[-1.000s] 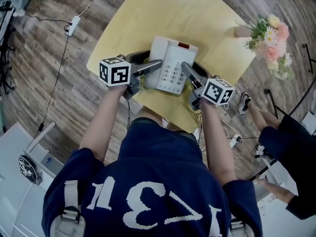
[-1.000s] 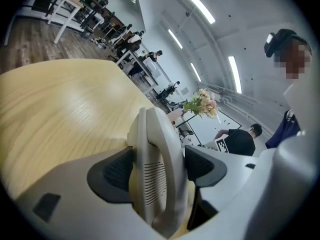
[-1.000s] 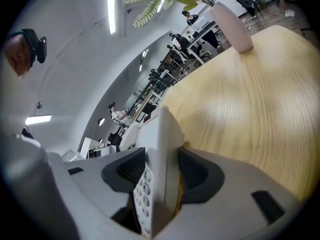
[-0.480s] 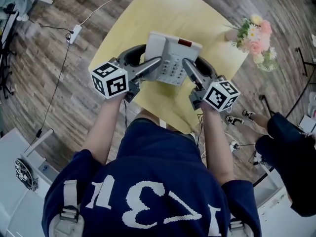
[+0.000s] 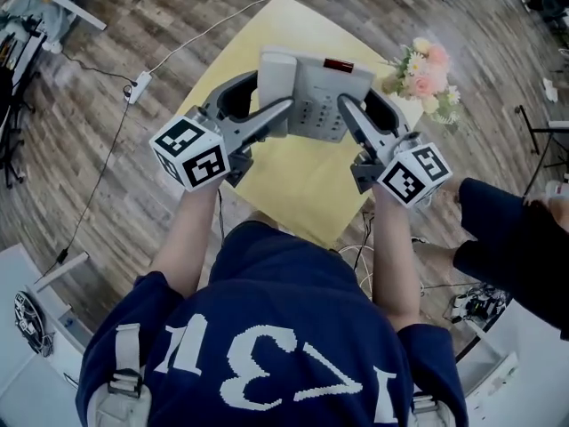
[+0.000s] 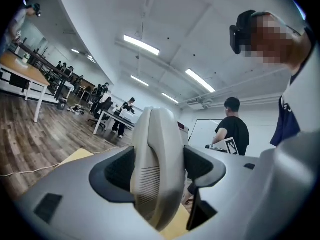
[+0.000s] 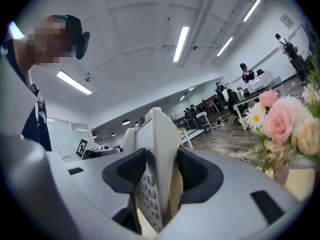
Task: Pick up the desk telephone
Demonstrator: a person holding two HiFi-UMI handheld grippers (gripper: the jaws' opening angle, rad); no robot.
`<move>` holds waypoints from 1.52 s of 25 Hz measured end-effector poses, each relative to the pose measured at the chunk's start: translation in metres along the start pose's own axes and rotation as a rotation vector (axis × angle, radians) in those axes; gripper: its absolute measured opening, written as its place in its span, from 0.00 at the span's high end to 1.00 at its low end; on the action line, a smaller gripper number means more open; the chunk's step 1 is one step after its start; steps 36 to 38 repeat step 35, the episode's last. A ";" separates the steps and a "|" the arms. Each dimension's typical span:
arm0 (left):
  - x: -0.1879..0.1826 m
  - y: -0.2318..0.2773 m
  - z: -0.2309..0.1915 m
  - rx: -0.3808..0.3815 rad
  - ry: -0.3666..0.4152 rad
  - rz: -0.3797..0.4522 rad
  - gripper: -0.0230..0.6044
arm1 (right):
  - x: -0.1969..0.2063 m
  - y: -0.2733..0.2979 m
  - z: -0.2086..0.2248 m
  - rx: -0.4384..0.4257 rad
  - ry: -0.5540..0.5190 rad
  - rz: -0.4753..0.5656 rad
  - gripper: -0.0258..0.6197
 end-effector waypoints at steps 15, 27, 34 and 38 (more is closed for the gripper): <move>-0.042 -0.017 0.040 0.005 0.112 0.077 0.46 | -0.046 -0.014 -0.033 -0.050 -0.118 0.073 0.63; -0.044 -0.030 0.042 -0.006 0.124 0.073 0.46 | -0.042 -0.011 -0.045 -0.052 -0.118 0.074 0.63; -0.045 -0.034 0.046 -0.008 0.128 0.075 0.46 | -0.041 -0.013 -0.049 -0.053 -0.111 0.075 0.63; -0.045 -0.036 0.046 -0.009 0.130 0.075 0.46 | -0.041 -0.013 -0.051 -0.054 -0.110 0.075 0.63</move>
Point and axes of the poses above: the fingertips, and each gripper's own axes: y forward along the fingers, z to its right, x out of its underside, the point moved 10 cm from there along -y, backward along the fingers, and after that the axes turned 7 degrees about -x, right-handed, at the moved point
